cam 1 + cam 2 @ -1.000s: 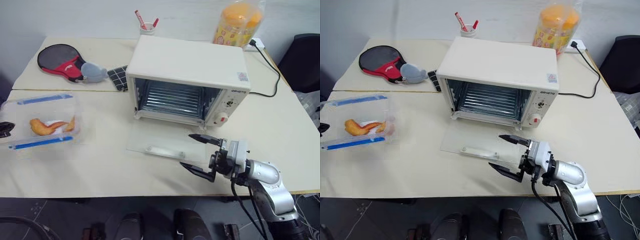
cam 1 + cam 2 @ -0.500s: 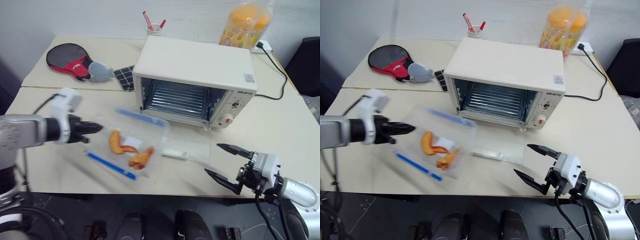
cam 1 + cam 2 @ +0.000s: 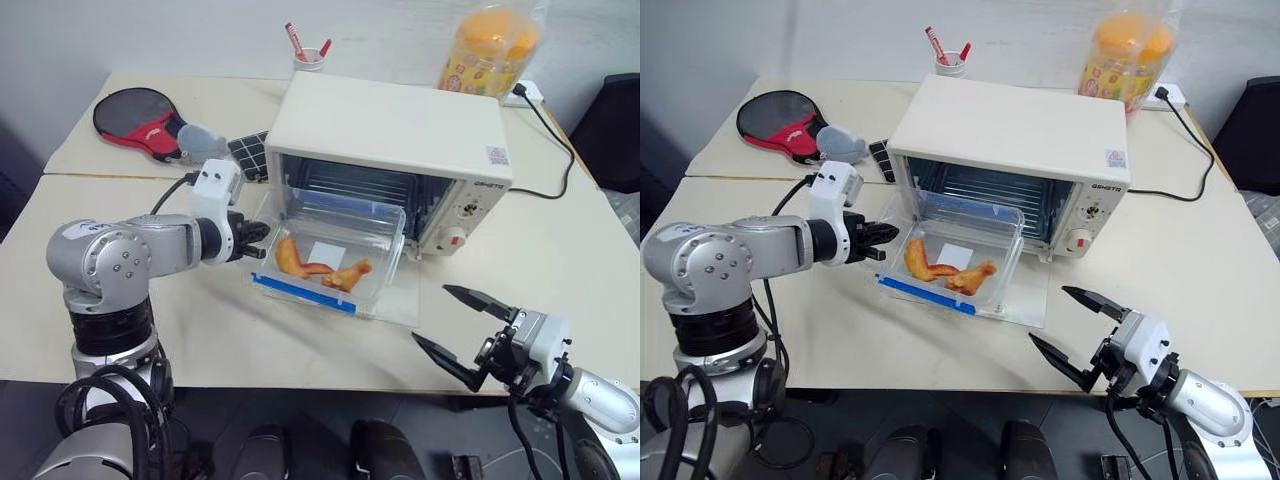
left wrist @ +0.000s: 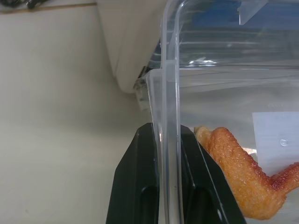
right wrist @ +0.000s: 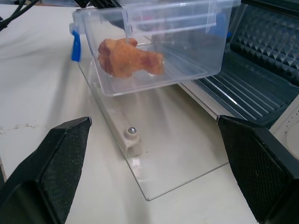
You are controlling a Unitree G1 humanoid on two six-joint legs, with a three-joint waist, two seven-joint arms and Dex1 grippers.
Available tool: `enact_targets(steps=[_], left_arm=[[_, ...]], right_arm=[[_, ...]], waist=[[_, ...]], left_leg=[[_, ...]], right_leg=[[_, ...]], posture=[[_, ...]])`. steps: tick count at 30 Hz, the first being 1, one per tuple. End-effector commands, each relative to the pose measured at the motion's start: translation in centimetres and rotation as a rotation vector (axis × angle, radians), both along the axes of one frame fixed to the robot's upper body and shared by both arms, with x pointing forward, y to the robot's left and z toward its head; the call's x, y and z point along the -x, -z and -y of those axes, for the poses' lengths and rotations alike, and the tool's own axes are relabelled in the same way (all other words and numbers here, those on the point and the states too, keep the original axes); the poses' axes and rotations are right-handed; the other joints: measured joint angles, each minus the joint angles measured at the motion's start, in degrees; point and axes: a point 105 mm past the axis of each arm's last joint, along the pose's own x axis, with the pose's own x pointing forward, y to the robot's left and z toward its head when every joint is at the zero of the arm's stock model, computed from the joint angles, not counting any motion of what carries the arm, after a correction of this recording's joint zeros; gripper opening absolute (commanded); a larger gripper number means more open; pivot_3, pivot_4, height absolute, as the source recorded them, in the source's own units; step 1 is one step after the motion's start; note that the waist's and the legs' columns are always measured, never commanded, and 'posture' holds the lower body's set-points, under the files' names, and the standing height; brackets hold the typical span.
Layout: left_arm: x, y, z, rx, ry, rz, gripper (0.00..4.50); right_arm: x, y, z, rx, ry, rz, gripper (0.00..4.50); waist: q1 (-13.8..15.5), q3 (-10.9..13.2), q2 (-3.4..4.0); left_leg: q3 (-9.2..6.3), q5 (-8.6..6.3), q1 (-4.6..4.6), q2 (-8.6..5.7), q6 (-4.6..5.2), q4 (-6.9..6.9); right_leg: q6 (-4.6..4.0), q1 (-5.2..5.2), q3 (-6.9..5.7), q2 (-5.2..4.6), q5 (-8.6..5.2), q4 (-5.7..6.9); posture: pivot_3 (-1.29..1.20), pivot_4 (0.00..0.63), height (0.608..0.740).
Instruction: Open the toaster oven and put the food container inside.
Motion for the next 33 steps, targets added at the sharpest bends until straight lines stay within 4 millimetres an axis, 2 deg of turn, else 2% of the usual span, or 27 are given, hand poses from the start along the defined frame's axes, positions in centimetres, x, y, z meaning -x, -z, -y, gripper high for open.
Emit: enact_targets(steps=[1, 4, 6, 7, 9, 15, 20, 24, 27, 30, 33], left_arm=[[-0.2, -1.0, 0.6, 0.029, 0.001, 0.037, 0.12], [-0.3, -0.6, 1.4, 0.04, 0.007, 0.021, 0.12], [-0.3, -0.5, 1.8, 0.034, 0.007, 0.02, 0.8], [-0.3, -0.4, 2.0, 0.031, 0.008, 0.02, 0.94], [-0.4, -0.6, 2.3, 0.034, 0.014, 0.023, 1.54], [-0.4, -1.9, 2.6, 0.066, 0.033, 0.053, 3.3], [1.4, -4.3, 2.5, 0.098, 0.219, 0.127, 3.3], [2.9, -4.3, -1.4, 0.036, 0.303, 0.09, 3.3], [4.5, -3.2, -4.1, 0.009, 0.38, -0.007, 2.71], [6.2, -2.6, -5.0, 0.046, 0.581, 0.062, 1.84], [7.4, -0.1, -5.7, 0.048, 0.74, 0.112, 0.98]], right_arm=[[0.3, -1.3, -0.7, -0.005, -0.007, 0.064, 4.5], [0.2, -1.4, -0.7, -0.011, 0.003, 0.07, 4.5], [0.2, -1.4, -0.8, -0.015, 0.01, 0.073, 4.5], [0.2, -1.5, -0.8, -0.016, 0.012, 0.073, 4.5], [0.2, -1.5, -0.9, -0.018, 0.017, 0.074, 4.5], [0.1, -1.5, -0.5, -0.019, 0.035, 0.079, 4.5], [0.1, -2.3, 0.3, -0.04, 0.064, 0.077, 4.5], [1.2, -2.8, -0.5, -0.068, -0.028, -0.034, 4.5], [2.0, -1.7, -1.1, -0.006, -0.086, -0.161, 3.87], [2.0, 0.0, -2.0, 0.073, -0.082, -0.261, 2.9], [2.4, 1.7, -3.4, 0.126, -0.141, -0.358, 1.92]], waist=[[0.0, 0.0, 0.0], [0.16, 0.0, 0.01], [0.21, 0.0, 0.01], [0.18, 0.0, 0.01], [0.12, -0.01, 0.01], [0.04, -0.01, 0.01], [-0.15, 0.0, 0.02], [-0.82, 0.03, 0.14], [-1.19, 0.02, 0.17], [-1.19, 0.02, 0.21], [-0.85, 0.02, 0.22]], left_leg=[[0.0, 0.0, 0.0, 0.0, 0.0, 0.03], [-0.01, 0.0, 0.01, -0.01, 0.0, 0.09], [-0.04, -0.01, 0.0, -0.02, 0.01, 0.16], [-0.05, -0.02, -0.01, -0.03, 0.01, 0.18], [-0.05, -0.03, 0.0, -0.03, -0.01, 0.18], [-0.03, -0.04, 0.0, 0.01, -0.03, 0.18], [0.0, -0.05, 0.0, 0.02, -0.05, 0.18], [0.05, -0.09, 0.03, 0.16, -0.13, 0.17], [0.06, -0.13, 0.06, 0.22, -0.19, 0.09], [0.12, -0.14, 0.08, 0.21, -0.16, 0.07], [0.12, -0.16, 0.05, 0.22, -0.13, 0.11]], right_leg=[[0.0, 0.0, 0.0, 0.0, 0.0, 0.02], [0.0, 0.02, -0.01, -0.01, 0.0, 0.05], [0.0, 0.05, -0.02, -0.04, 0.0, 0.07], [0.0, 0.06, -0.03, -0.04, 0.0, 0.07], [0.0, 0.06, -0.02, -0.02, 0.0, 0.07], [0.0, 0.03, -0.02, 0.03, 0.0, 0.09], [0.0, 0.01, 0.0, 0.06, 0.0, 0.09], [-0.08, -0.02, 0.04, 0.18, -0.04, 0.11], [-0.16, -0.03, 0.04, 0.25, -0.09, 0.07], [-0.22, -0.05, 0.05, 0.2, -0.12, -0.02], [-0.25, -0.04, 0.02, 0.14, -0.14, -0.25]], posture=[[0.0, 0.15, 0.74], [0.0, 0.15, 0.74], [0.0, 0.15, 0.74], [0.0, 0.15, 0.74], [0.0, 0.15, 0.74], [0.0, 0.15, 0.74], [0.0, 0.15, 0.74], [0.0, 0.15, 0.74], [0.0, 0.15, 0.74], [0.0, 0.15, 0.74], [0.0, 0.15, 0.74]])
